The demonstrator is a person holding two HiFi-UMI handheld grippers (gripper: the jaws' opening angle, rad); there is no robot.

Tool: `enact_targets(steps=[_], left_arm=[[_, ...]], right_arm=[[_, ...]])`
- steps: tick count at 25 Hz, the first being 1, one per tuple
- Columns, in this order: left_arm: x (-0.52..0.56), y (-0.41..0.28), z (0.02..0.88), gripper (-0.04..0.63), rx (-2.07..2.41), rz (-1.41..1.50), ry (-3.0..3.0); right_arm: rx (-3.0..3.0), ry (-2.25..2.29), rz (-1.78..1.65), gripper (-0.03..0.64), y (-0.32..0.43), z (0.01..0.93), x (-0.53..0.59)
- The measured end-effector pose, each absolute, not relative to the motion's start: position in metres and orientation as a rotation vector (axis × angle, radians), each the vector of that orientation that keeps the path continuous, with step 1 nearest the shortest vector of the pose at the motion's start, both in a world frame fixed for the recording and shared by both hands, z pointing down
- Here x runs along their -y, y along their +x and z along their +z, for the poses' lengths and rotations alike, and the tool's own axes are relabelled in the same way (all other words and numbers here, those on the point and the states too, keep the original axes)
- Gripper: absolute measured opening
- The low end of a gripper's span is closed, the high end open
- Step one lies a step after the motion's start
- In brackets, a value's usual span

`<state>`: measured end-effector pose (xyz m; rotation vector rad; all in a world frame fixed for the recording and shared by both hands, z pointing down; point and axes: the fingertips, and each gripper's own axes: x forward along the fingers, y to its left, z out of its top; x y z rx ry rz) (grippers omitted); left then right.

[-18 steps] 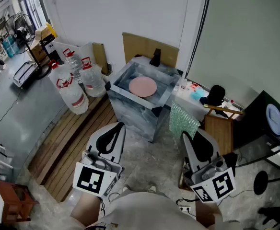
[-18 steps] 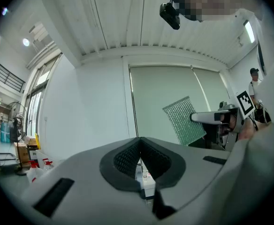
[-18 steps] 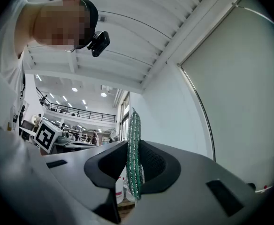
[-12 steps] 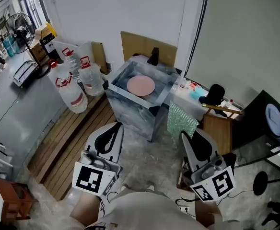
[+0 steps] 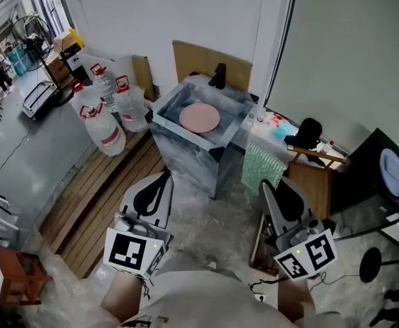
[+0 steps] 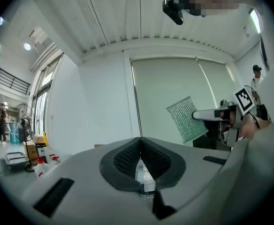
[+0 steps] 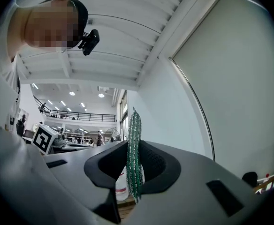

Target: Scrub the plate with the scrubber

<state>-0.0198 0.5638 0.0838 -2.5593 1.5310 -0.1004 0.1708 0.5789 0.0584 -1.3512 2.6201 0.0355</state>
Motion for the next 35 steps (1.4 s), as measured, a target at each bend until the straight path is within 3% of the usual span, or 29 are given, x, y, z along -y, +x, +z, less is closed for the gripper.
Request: enact_targets(steps=[16,35], left_arm=[[-0.518,-0.035,0.113,0.017,-1.563,-0.06,-2.537],[-0.227,-0.104,0.175,0.017,-1.564,-0.228,-2.753]], right_arm=[[-2.684,-1.338,0.018,0.1,0.151,0.099,-0.519],[-2.796,-1.481,-0.075,0.101,0.08,0.138,-0.257]])
